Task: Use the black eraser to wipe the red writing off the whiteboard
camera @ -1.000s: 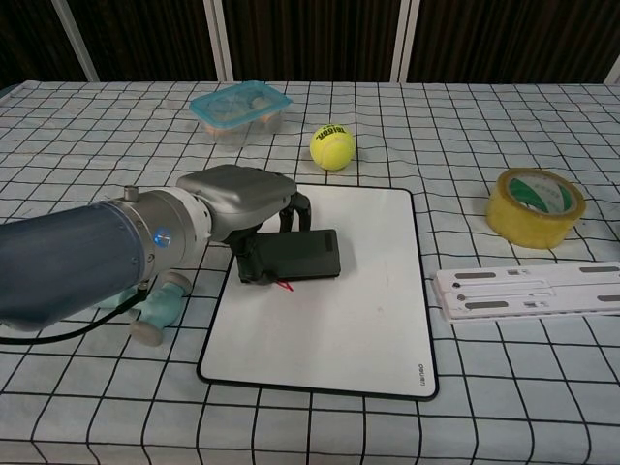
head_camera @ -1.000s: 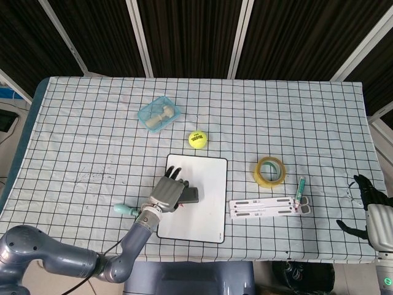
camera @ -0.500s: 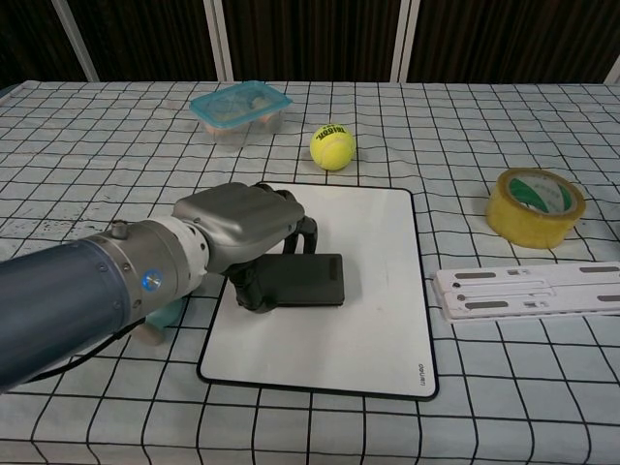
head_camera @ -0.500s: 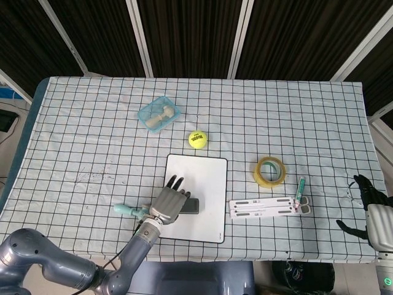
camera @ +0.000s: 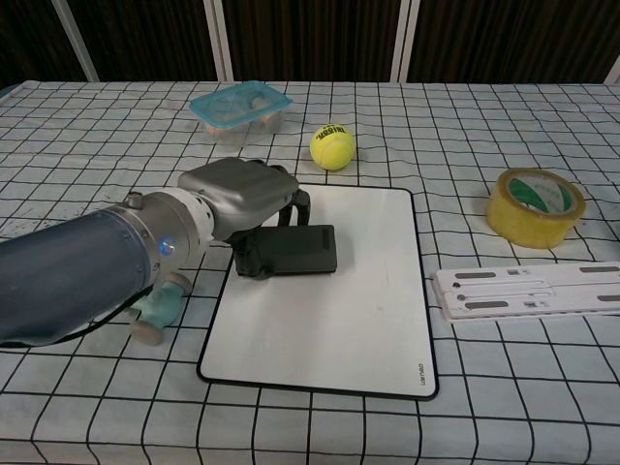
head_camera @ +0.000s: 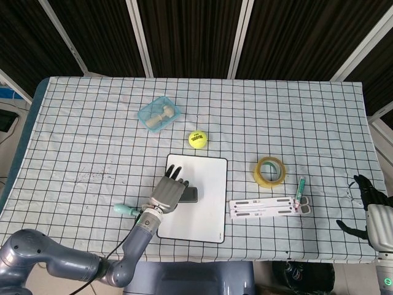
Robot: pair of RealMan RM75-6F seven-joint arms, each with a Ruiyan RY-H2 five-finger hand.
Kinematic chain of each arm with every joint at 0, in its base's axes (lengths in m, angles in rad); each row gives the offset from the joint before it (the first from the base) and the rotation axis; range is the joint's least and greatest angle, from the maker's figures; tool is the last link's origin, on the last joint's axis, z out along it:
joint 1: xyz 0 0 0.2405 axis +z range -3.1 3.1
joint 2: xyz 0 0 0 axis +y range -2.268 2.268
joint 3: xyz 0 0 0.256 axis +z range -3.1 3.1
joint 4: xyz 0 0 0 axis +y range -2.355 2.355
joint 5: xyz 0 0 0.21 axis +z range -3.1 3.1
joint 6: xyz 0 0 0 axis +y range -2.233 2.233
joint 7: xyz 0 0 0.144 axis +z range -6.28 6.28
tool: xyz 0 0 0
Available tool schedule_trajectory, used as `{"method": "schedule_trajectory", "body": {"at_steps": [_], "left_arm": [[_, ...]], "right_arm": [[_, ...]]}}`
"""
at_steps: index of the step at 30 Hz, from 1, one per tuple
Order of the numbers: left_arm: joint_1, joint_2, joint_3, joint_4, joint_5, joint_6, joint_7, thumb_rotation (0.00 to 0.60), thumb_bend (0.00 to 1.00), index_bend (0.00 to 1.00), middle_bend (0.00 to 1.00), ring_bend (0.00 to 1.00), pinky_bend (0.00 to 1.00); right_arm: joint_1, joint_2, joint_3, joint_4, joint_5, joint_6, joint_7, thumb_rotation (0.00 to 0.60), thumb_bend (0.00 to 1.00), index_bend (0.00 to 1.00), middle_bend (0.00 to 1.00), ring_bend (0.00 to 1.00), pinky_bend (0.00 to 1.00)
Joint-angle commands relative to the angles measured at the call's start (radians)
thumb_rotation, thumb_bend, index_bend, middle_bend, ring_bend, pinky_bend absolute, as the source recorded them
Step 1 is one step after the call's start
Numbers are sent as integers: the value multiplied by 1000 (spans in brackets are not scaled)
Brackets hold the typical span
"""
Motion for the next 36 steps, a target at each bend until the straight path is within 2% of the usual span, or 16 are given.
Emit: {"method": "schedule_trajectory", "body": {"at_steps": [1,6,10,17,22,29,36], "left_arm": [[-1,4,-16,32,6,-16,-13,600,417,336,430,0,11],[5,20,-30,33,17,-26,-32,600,417,336,430,0,11],[12,64,-48,-22,33,-19,-45,600,417,335,430,0,11],[43,208,-56,-130,41,32,-26,600,417,333,427,0,10],[85,335,-41,-176,44,12,-74,600,417,333,425,0,10],[154,458,4,-145,122,-47,-216,600,417,333,424,0,10],[199,473,46,-38,141,-129,-326,600,417,333,422,0,10]], "right_arm": [[0,1,0,-1,2,-2,0,600,86,59,89,194,214],[1,2,1,-2,2,-3,1,600,86,60,90,194,214],[0,2,0,-1,1,0,3,600,85,60,89,194,214],[-1,0,-2,1,-5,3,3,600,86,60,89,194,214],[-1,-2,-3,0,-5,3,-2,600,86,60,89,194,214],[1,-5,-2,-1,-3,-2,-10,600,86,60,89,194,214],[1,-6,-4,0,-4,-1,-13,600,87,60,89,194,214]]}}
